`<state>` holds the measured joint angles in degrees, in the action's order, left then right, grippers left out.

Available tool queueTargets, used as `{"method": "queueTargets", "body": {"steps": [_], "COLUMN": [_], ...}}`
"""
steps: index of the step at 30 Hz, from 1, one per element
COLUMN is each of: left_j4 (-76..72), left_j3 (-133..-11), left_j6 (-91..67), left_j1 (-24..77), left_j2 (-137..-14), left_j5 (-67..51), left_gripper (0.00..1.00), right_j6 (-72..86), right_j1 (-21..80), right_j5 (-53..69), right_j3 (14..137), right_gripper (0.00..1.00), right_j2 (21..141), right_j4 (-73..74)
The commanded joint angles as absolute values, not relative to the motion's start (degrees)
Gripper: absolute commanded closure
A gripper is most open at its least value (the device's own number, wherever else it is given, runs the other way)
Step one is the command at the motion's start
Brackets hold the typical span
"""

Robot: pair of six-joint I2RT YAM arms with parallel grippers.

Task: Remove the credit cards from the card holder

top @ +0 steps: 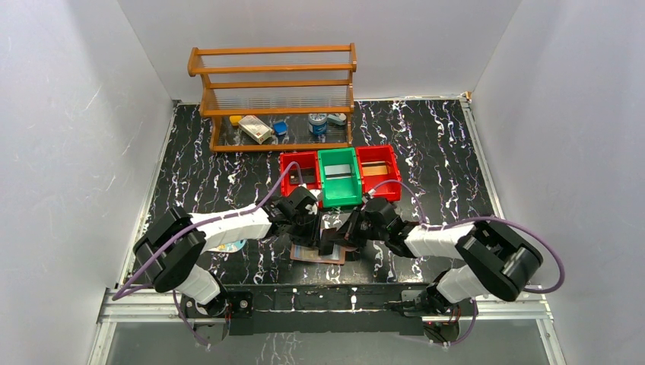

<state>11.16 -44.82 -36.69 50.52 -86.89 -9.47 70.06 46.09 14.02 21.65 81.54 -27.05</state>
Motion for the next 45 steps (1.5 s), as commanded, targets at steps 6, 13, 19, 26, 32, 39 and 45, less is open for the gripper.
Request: {"method": "queueTargets", "body": {"steps": [6, 13, 19, 26, 32, 39, 45], "left_j4": [17.9, 19.7, 21.4, 14.2, 1.8, -17.9, -24.8], "left_j3": [-44.5, -46.2, -47.6, -43.0, -41.3, -35.2, -33.7], "left_j6": [-35.8, -37.2, -35.6, -36.7, -41.5, -52.3, -53.5], "left_j1": [51.0, 51.0, 50.1, 35.2, 30.0, 26.8, 26.8], "left_j2": [-83.2, -75.7, -69.0, -61.1, -60.6, -64.1, -65.4], "left_j5": [-5.3, 0.2, 4.3, -17.6, -34.0, -49.5, -56.0], "left_gripper": [0.67, 0.43, 0.24, 0.18, 0.16, 0.21, 0.33], "right_j6": [68.2, 66.9, 64.9, 61.7, 60.8, 62.5, 64.8], "right_j1": [46.1, 46.0, 45.9, 45.9, 45.9, 45.8, 45.1], "right_j5": [4.6, -0.9, -1.8, 3.1, 9.6, 14.2, 16.1], "right_j3": [21.7, 23.4, 23.8, 25.8, 26.1, 26.5, 26.2], "right_gripper": [0.95, 1.00, 1.00, 1.00, 1.00, 1.00, 1.00], "right_j2": [69.7, 60.7, 55.8, 55.4, 56.1, 57.3, 58.2], "right_j4": [-14.2, -7.9, -11.0, -17.3, -26.8, -34.1, -38.0]}}
